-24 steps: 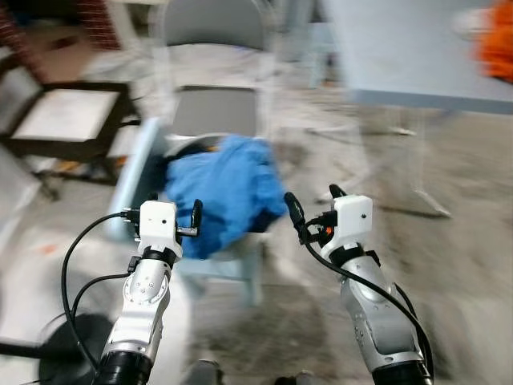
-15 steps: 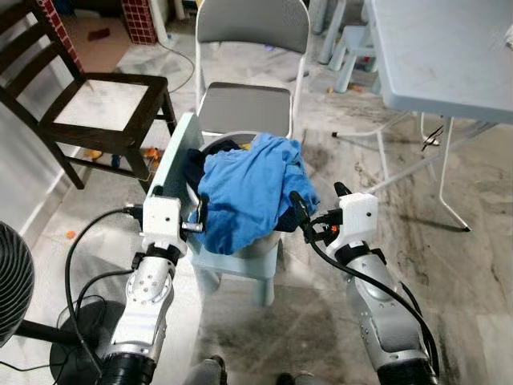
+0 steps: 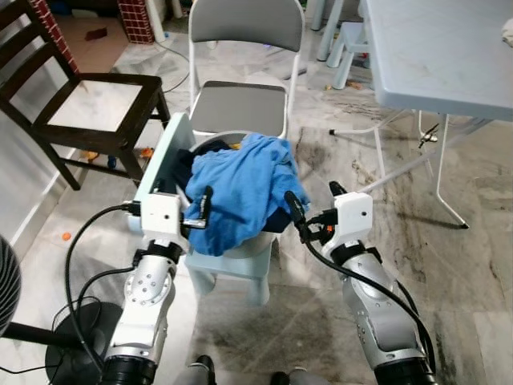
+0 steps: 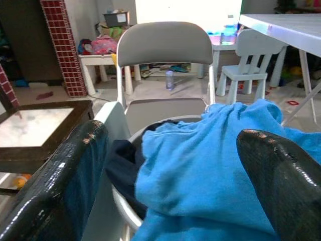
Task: Hang hanger
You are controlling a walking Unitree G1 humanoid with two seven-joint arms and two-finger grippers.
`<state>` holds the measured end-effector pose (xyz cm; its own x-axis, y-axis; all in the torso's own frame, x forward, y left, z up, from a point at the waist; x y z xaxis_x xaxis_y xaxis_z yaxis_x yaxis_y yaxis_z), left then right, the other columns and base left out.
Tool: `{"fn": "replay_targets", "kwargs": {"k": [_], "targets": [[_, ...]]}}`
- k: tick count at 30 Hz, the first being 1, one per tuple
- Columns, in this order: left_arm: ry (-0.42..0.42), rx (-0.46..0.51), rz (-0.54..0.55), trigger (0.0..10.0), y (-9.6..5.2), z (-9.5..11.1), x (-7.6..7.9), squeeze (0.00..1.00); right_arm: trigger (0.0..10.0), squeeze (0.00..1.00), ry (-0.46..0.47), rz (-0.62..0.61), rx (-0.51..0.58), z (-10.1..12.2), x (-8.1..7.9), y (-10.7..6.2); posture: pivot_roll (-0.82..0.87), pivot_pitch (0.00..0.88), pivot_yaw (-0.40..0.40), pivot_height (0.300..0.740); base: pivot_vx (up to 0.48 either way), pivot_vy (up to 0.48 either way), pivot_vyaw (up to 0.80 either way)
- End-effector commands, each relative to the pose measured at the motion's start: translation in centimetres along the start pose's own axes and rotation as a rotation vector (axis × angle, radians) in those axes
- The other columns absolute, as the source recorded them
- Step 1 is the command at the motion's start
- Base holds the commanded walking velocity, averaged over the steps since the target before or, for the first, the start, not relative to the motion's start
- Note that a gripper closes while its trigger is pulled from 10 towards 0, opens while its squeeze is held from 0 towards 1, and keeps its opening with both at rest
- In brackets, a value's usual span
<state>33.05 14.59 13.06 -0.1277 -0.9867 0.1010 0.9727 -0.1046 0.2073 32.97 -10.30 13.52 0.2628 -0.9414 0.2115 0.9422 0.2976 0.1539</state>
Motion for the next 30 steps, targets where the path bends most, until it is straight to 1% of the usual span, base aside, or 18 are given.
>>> {"fn": "replay_targets", "kwargs": {"k": [1,10,11,12,13,14,16,19,21,26,30], "targets": [[-0.009,-0.018,-0.01,10.0,-0.2,-0.4,0.4,0.0,10.0,0.0,-0.01,-0.003,-0.008,-0.3,0.3,-0.3,0.11,0.218,-0.078,0.74,0.0,-0.461,0.0],[-0.012,-0.029,-0.019,10.0,-0.2,-0.6,0.6,0.0,10.0,0.0,-0.012,-0.008,-0.01,-0.4,0.3,-0.4,0.11,0.218,-0.073,0.74,0.0,-0.421,0.0],[-0.002,-0.03,0.003,10.0,-0.1,-0.6,0.3,0.0,10.0,0.0,-0.012,-0.008,-0.01,-0.4,0.3,-0.4,0.11,0.218,-0.072,0.74,0.0,0.0,0.0],[-0.002,-0.03,0.003,10.0,-0.1,-0.6,0.3,0.0,10.0,0.0,-0.012,-0.008,-0.01,-0.4,0.3,-0.4,0.11,0.218,-0.072,0.74,0.0,0.0,0.0],[0.014,-0.036,0.061,10.0,-0.1,-0.8,-0.5,0.0,10.0,0.0,-0.012,-0.006,-0.01,-0.4,0.2,-0.4,0.11,0.217,-0.07,0.74,0.0,0.0,0.0],[0.014,-0.036,0.061,10.0,-0.1,-0.8,-0.5,0.0,10.0,0.0,-0.012,-0.006,-0.01,-0.4,0.2,-0.4,0.11,0.217,-0.07,0.74,0.0,0.0,0.0],[0.013,-0.048,0.122,10.0,-0.1,-1.1,-1.5,0.0,10.0,0.0,-0.018,0.012,0.002,-0.3,0.0,-0.4,0.11,0.217,-0.068,0.74,0.0,0.0,0.0],[0.021,-0.055,0.129,10.0,-0.1,-1.2,-2.0,0.0,10.0,0.0,-0.021,0.024,0.011,-0.2,-0.3,-0.4,0.11,0.217,-0.071,0.74,0.0,0.0,0.47],[0.039,-0.054,0.13,10.0,-0.1,-1.1,-2.2,0.0,10.0,0.0,-0.019,0.025,0.011,-0.2,-0.3,-0.4,0.11,0.217,-0.07,0.74,0.0,0.0,0.78],[0.048,-0.049,0.138,10.0,-0.2,-1.1,-2.2,0.0,10.0,0.0,-0.017,0.03,0.012,-0.2,-0.4,-0.5,0.11,0.216,-0.073,0.74,0.0,0.0,0.65],[0.025,-0.042,0.101,10.0,-0.1,-1.0,-1.8,0.0,10.0,0.0,-0.016,0.035,0.015,-0.2,-0.5,-0.4,0.12,0.214,-0.075,0.74,0.0,0.0,0.0]]}}
Point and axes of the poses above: a point about 5 cm out from each wrist's last joint towards the gripper, its own y axis pointing out of the wrist towards the gripper, its own z axis along the axis of the wrist's last joint, x = y × z, the point moved 3 cm from there along y, pointing out of the wrist towards the gripper, and after that the axes turned 10 degrees about -y, right-handed, at the moved point
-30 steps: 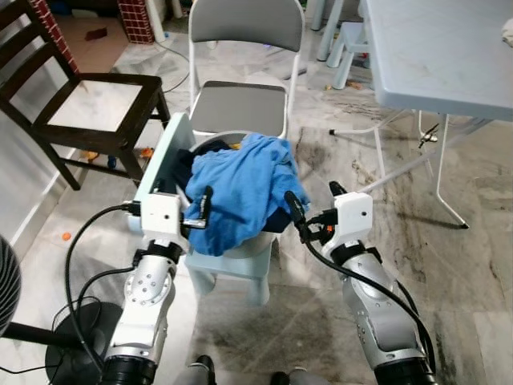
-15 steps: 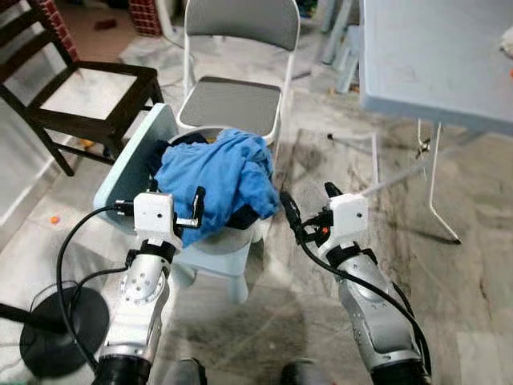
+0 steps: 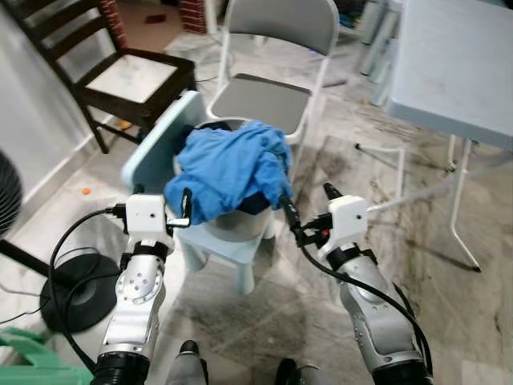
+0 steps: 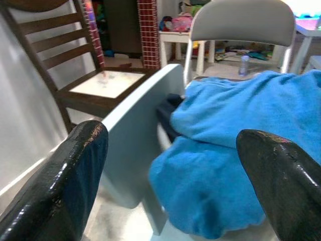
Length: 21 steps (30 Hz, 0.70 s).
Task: Hang hanger
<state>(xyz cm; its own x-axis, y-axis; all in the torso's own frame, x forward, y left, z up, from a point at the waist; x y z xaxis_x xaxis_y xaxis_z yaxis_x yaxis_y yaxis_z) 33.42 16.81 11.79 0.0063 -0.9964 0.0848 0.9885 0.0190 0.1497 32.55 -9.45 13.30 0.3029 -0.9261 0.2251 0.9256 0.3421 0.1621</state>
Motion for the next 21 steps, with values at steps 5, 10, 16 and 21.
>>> {"fn": "replay_targets", "kwargs": {"k": [5,10,16,21], "targets": [[-0.029,0.014,-0.047,10.0,0.0,0.27,0.9,0.0,10.0,0.0,-0.008,-0.009,-0.003,-0.18,0.5,-0.21,0.12,0.212,-0.075,0.74,0.0,0.0,0.0],[-0.035,0.018,-0.066,10.0,0.03,0.34,1.21,0.0,10.0,0.0,0.004,-0.022,-0.008,-0.24,0.62,-0.21,0.11,0.214,-0.074,0.74,0.277,0.0,0.0],[-0.041,0.015,-0.076,10.0,0.0,0.28,1.39,0.0,10.0,0.0,0.01,-0.023,-0.009,-0.23,0.62,-0.21,0.11,0.218,-0.074,0.74,0.348,0.0,-0.29],[-0.043,0.011,-0.081,10.0,-0.02,0.23,1.48,0.0,10.0,0.0,0.011,-0.023,-0.008,-0.2,0.61,-0.22,0.11,0.22,-0.074,0.74,0.374,0.0,-0.36]]}}
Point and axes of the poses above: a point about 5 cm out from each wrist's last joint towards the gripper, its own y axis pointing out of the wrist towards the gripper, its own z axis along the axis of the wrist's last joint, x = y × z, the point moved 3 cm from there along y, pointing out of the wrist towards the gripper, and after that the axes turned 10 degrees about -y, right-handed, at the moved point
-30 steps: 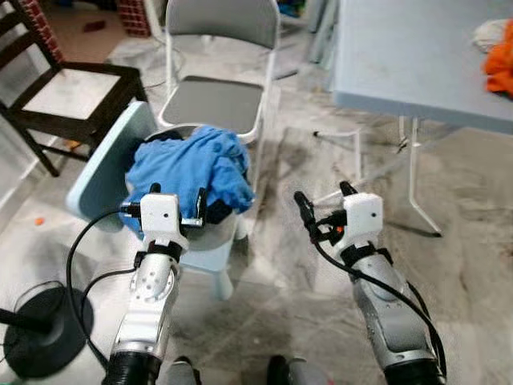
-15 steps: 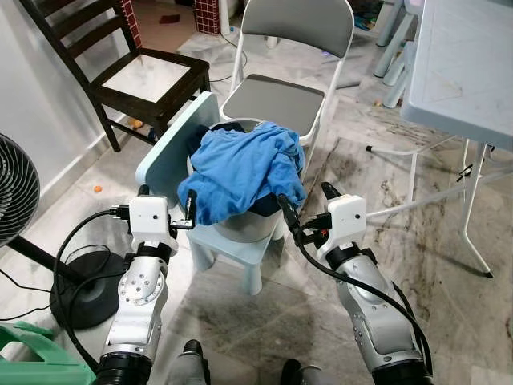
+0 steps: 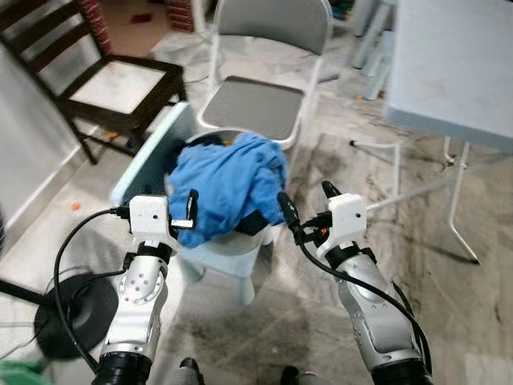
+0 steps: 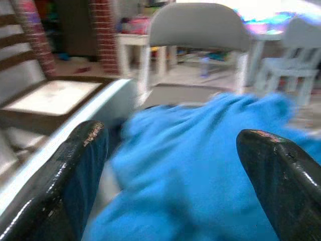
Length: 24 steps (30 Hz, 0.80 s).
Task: Hang hanger
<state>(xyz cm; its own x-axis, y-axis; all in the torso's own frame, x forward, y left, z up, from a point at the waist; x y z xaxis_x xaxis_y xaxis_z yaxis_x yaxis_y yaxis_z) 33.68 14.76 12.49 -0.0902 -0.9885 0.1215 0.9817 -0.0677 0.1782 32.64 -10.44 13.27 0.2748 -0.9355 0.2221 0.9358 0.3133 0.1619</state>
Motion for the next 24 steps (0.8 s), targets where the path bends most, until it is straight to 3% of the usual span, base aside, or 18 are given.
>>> {"fn": "replay_targets", "kwargs": {"k": [1,9,20,24], "targets": [[0.008,-0.01,0.007,10.0,-0.4,-0.2,-0.6,0.0,10.0,0.0,0.013,0.007,-0.001,0.0,-0.3,0.0,0.11,0.22,-0.074,0.74,0.382,0.0,0.0],[0.0,-0.014,0.008,10.0,-0.4,-0.4,-0.4,0.0,10.0,0.0,-0.003,0.022,0.005,0.1,-0.6,0.1,0.11,0.22,-0.075,0.74,0.372,0.0,0.0],[0.016,-0.035,0.055,10.0,-0.5,-0.9,-1.0,0.0,10.0,0.0,-0.005,0.033,0.005,0.1,-0.7,0.0,0.11,0.222,-0.078,0.74,0.0,0.0,0.0],[0.051,-0.033,0.115,10.0,-0.6,-0.7,-2.4,0.0,10.0,0.0,-0.002,0.045,0.004,0.0,-1.0,-0.1,0.12,0.227,-0.08,0.74,0.0,0.0,0.0]]}}
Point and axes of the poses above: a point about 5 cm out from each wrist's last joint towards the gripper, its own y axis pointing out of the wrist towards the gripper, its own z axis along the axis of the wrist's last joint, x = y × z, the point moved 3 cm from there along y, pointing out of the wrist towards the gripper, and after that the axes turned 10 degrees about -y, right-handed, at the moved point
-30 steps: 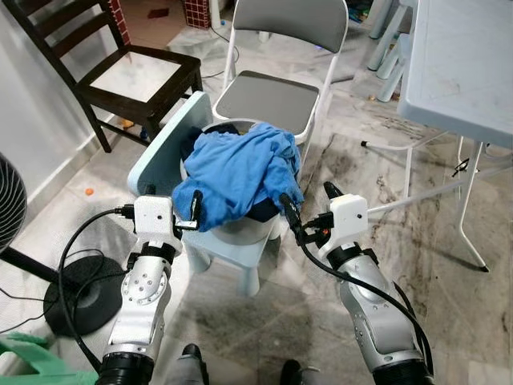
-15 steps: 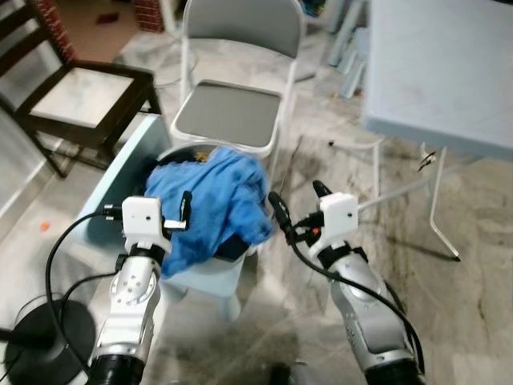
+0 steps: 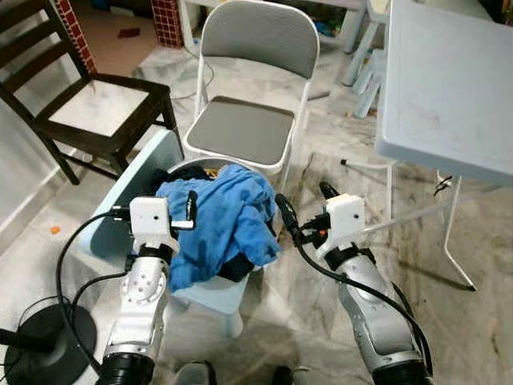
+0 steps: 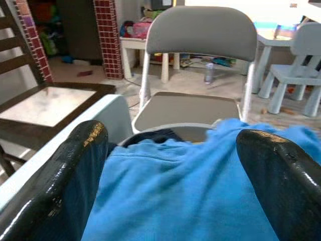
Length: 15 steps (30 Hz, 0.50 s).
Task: Hang hanger
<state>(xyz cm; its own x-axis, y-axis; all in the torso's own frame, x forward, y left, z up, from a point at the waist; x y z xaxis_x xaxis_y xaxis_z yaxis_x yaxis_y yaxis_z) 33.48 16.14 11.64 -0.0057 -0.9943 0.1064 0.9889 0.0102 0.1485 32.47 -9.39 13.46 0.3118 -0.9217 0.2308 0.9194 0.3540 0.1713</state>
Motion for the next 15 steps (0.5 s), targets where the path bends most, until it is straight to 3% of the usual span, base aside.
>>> {"fn": "replay_targets", "kwargs": {"k": [1,4,11,14,15], "targets": [[0.022,-0.012,0.034,10.0,-0.1,-0.2,-1.0,0.0,10.0,0.0,0.001,0.005,-0.016,-0.4,0.0,-0.3,0.12,0.227,-0.08,0.74,0.0,0.0,0.0],[0.031,-0.017,0.038,10.0,-0.1,-0.2,-1.2,0.0,10.0,0.0,0.001,0.011,-0.015,-0.4,-0.1,-0.3,0.12,0.228,-0.081,0.74,0.0,0.0,0.0],[0.035,-0.091,0.105,10.0,0.5,-1.1,-3.4,0.0,10.0,0.0,0.006,0.036,-0.013,-0.3,-0.6,-0.4,0.12,0.235,-0.077,0.74,0.0,0.0,0.0],[0.029,-0.141,0.124,10.0,0.7,-1.9,-4.5,0.0,10.0,0.0,0.01,0.048,-0.013,-0.3,-0.8,-0.4,0.12,0.238,-0.074,0.74,0.0,0.0,0.0],[0.036,-0.198,0.111,10.0,0.8,-2.7,-5.0,0.0,10.0,0.0,0.012,0.056,-0.012,-0.3,-0.9,-0.5,0.12,0.239,-0.074,0.74,0.0,0.0,0.0]]}}
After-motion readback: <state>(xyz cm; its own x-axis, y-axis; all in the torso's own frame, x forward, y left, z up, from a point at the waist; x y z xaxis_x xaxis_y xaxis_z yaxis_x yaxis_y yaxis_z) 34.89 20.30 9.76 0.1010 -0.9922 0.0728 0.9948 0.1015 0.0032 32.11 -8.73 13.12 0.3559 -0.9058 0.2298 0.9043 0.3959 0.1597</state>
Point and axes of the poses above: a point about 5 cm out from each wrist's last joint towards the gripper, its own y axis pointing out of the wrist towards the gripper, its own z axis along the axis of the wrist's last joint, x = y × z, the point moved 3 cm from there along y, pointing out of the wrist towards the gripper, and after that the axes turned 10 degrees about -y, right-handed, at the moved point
